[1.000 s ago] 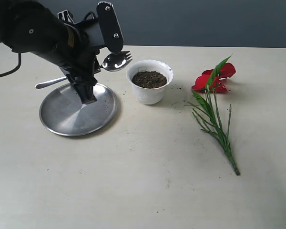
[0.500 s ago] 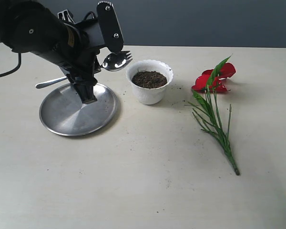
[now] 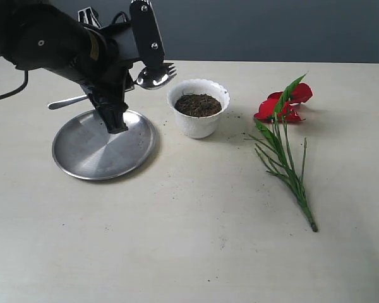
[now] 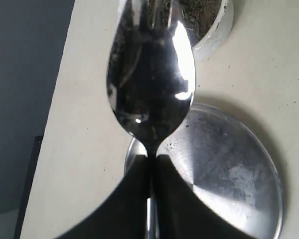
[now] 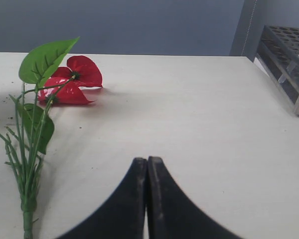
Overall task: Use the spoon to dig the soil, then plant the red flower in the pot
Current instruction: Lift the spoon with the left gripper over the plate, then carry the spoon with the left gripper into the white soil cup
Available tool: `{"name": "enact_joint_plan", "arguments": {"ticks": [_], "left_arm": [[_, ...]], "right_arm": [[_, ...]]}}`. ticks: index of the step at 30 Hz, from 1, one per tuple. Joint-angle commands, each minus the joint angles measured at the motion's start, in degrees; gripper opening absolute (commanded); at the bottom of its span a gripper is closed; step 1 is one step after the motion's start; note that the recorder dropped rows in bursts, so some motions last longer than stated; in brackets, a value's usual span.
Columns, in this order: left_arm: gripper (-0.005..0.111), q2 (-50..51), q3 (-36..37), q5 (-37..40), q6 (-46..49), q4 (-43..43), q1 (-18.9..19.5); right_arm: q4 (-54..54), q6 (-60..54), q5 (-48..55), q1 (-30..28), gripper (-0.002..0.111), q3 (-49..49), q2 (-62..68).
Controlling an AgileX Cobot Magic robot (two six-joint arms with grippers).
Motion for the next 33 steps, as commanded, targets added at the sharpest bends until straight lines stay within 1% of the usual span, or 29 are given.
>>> {"name": "enact_joint_plan", "arguments": {"ticks": [1, 5, 9, 15, 16, 17, 18, 19, 20, 21, 22, 23, 25, 27, 28, 29, 31, 33], "left_arm": [[0.0, -0.49, -0.33, -2.83, -0.03, 2.11, -0.21], [0.0, -0.49, -0.33, -4.35, 0.07, 5.27, -0.21], [0.0, -0.49, -0.33, -2.5, 3.51, 9.81, -0.21], [0.0, -0.49, -0.33, 1.92, 5.28, 21.52, -0.21], [0.0, -0.36, -0.33, 3.85, 5.4, 25.71, -0.91], [0.0, -0.36, -0.33, 4.8, 5.4, 28.11, -1.57], [0.0, -0.36, -0.33, 6.13, 5.54, 33.2, -3.33], [0.0, -0.36, -0.33, 6.92, 5.54, 36.14, -4.44], [0.0, -0.36, -0.33, 8.22, 5.54, 41.75, -6.51], [0.0, -0.36, -0.33, 8.78, 5.54, 44.78, -7.47], [0.0, -0.36, -0.33, 9.54, 5.54, 50.43, -9.18], [0.0, -0.24, -0.33, 10.57, 7.64, 54.96, -10.23], [0.0, 1.26, -0.33, 14.05, 15.28, 60.43, -11.59], [0.0, 4.49, -0.33, 19.6, 18.73, 67.58, -12.74], [0.0, 5.69, -0.33, 20.91, 18.87, 70.14, -13.01], [0.0, 7.72, -0.33, 22.97, 18.87, 74.89, -13.5], [0.0, 10.23, -0.33, 23.98, 18.87, 80.74, -13.95], [0.0, 11.71, -0.33, 23.75, 19.14, 80.74, -14.33]], "right_arm": [[-0.12, -0.06, -0.7, -0.15, 0.0, 0.27, -0.18], [-0.12, -0.06, -0.7, -0.15, 0.0, 0.27, -0.18], [-0.12, -0.06, -0.7, -0.15, 0.0, 0.27, -0.18], [0.02, -0.06, -0.7, -0.15, 0.0, 0.27, -0.18], [0.02, -0.06, -0.7, -0.15, 0.0, 0.27, -0.18], [0.02, -0.06, -0.7, -0.15, 0.0, 0.27, -0.18], [0.02, -0.06, -0.7, -0.15, 0.0, 0.27, -0.18], [0.02, -0.06, -0.7, -0.15, 0.0, 0.27, -0.18], [0.02, -0.06, -0.7, -0.15, 0.0, 0.27, -0.18], [0.02, -0.06, -0.7, -0.15, 0.0, 0.27, -0.18], [0.02, -0.06, -0.7, -0.15, 0.0, 0.27, -0.18], [0.02, -0.06, -0.7, -0.15, 0.0, 0.27, -0.18], [0.02, -0.06, -0.7, -0.15, 0.0, 0.27, -0.18], [0.02, -0.06, -0.7, -0.15, 0.0, 0.27, -0.18], [0.02, -0.06, -0.7, -0.15, 0.0, 0.27, -0.18], [0.02, -0.06, -0.7, -0.15, 0.0, 0.27, -0.18], [0.02, -0.06, -0.7, -0.15, 0.0, 0.27, -0.18], [0.02, -0.06, -0.7, -0.15, 0.0, 0.27, -0.18]]}}
